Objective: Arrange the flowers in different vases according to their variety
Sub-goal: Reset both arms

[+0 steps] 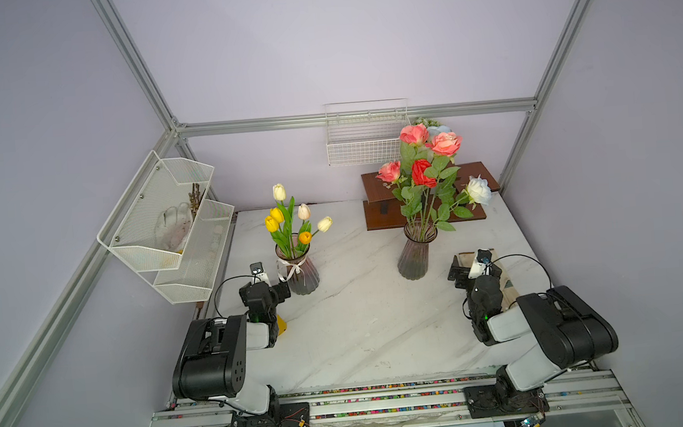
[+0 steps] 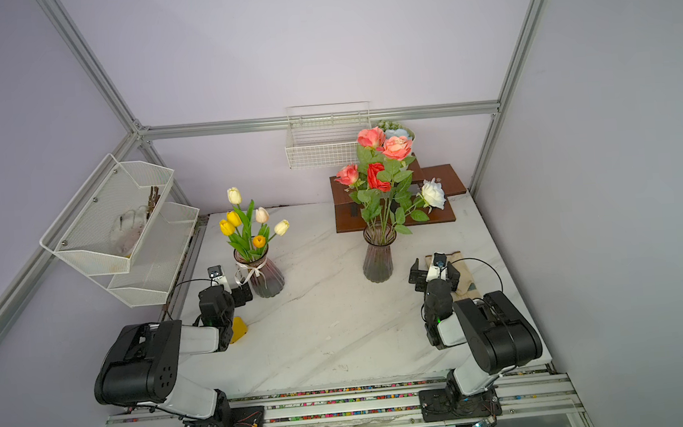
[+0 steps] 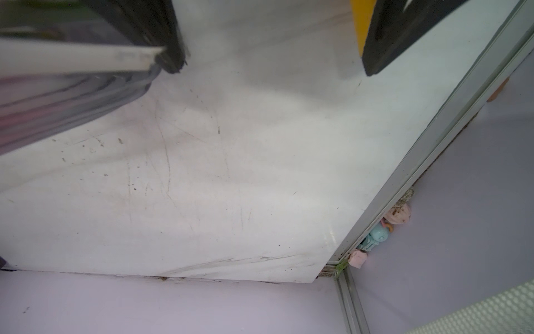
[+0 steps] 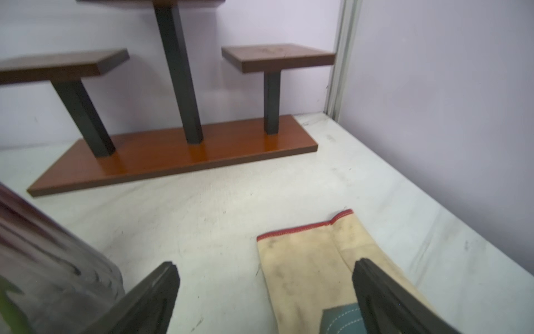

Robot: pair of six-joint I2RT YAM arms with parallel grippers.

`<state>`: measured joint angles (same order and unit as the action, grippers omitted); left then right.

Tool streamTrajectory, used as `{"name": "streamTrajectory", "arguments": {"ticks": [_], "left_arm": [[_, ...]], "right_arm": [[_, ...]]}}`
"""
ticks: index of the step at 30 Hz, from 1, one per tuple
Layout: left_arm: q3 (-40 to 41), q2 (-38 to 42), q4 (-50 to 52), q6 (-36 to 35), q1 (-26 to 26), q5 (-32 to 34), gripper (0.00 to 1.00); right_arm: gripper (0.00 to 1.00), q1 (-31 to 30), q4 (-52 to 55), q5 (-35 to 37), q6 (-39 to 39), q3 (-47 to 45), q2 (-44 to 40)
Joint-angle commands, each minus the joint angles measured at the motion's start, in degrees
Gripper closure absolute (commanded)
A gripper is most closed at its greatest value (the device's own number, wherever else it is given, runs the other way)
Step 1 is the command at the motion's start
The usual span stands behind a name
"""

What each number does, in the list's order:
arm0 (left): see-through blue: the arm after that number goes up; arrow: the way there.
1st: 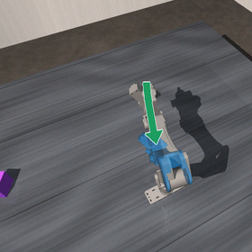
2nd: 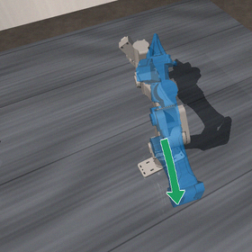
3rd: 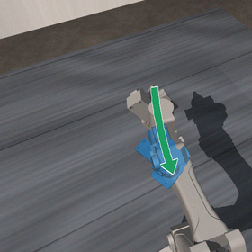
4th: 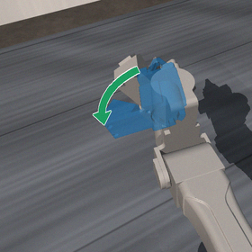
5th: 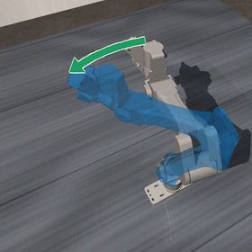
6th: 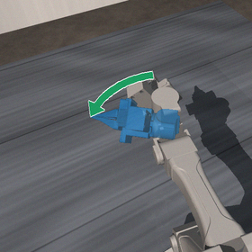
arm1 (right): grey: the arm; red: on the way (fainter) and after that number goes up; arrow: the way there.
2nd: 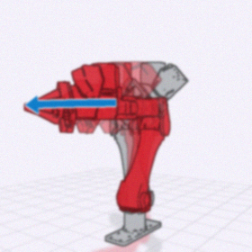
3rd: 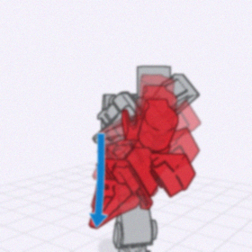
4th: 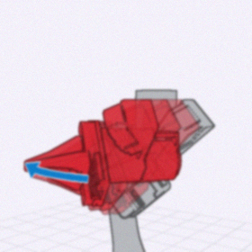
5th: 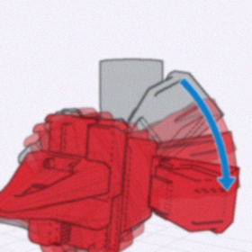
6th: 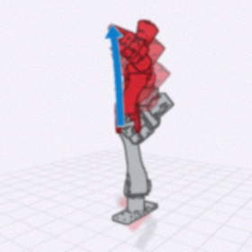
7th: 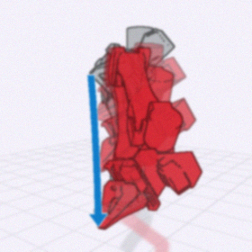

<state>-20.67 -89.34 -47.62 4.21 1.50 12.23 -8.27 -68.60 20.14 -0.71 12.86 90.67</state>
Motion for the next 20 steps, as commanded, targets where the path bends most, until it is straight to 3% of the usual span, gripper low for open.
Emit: {"name": "streamTrajectory", "arguments": {"ticks": [1, 5, 20], "left_arm": [[-1.4, 0.3, -4.0, -2.6, 0.1, -2.8, 0.00], [-1.5, 0.4, -3.8, -2.6, 0.0, -3.0, 0.00], [-1.4, 0.5, -3.9, -2.6, 0.1, -3.0, 0.00]], "right_arm": [[0.01, 1.5, 6.0, -7.1, 1.2, 4.6, -2.0], [0.01, 1.8, -0.4, -6.8, 1.2, 3.2, -0.1], [0.01, 1.9, 1.4, -7.4, 1.0, 3.9, -0.4]]}}
